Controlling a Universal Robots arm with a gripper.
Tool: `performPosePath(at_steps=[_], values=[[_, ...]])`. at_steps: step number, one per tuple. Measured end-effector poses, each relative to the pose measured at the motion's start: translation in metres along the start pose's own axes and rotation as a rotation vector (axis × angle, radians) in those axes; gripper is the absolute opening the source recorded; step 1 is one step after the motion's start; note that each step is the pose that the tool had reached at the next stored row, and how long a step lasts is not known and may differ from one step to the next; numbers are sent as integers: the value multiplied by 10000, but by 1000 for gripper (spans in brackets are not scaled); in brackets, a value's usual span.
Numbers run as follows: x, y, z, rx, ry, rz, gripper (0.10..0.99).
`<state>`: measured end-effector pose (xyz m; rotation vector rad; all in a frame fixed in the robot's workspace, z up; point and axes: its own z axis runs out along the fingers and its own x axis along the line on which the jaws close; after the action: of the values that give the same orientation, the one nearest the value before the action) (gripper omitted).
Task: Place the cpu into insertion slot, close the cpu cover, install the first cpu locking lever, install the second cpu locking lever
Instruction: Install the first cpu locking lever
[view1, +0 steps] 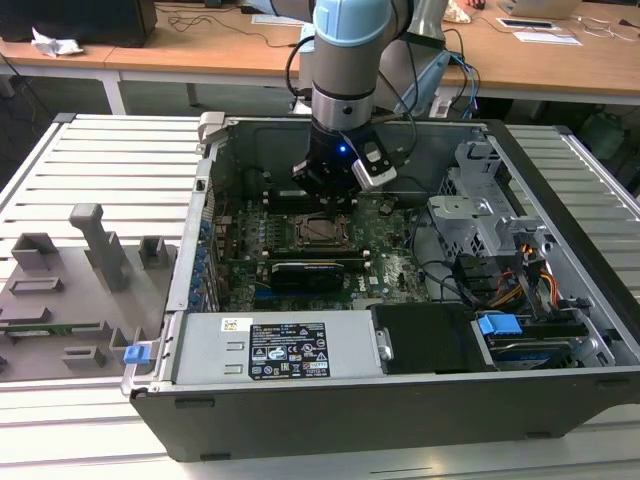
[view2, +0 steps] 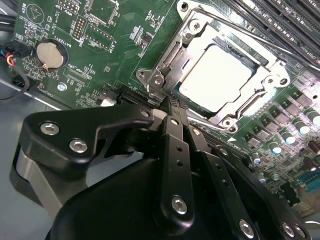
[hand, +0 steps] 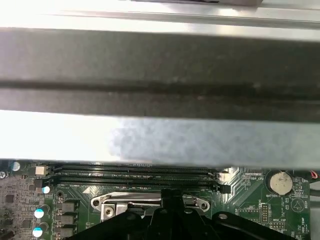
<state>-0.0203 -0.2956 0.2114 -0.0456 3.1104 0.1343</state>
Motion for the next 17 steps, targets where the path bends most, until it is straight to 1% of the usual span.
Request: performPosePath(at_steps=[3,6,7,8,11,13,17], values=[[37,4,-39,-2,-21,-1,106],[48,11,-112,-2,-49,-4,106],[62,13,-136,-2,-67,-5,106],[96,15,-149,-3,-101,-9,106],[158,18,-156,-3,-174,-14,106],[186,22,-156,-3,-207,-22,106],[185,59,-154,-4,-206,-78,106]])
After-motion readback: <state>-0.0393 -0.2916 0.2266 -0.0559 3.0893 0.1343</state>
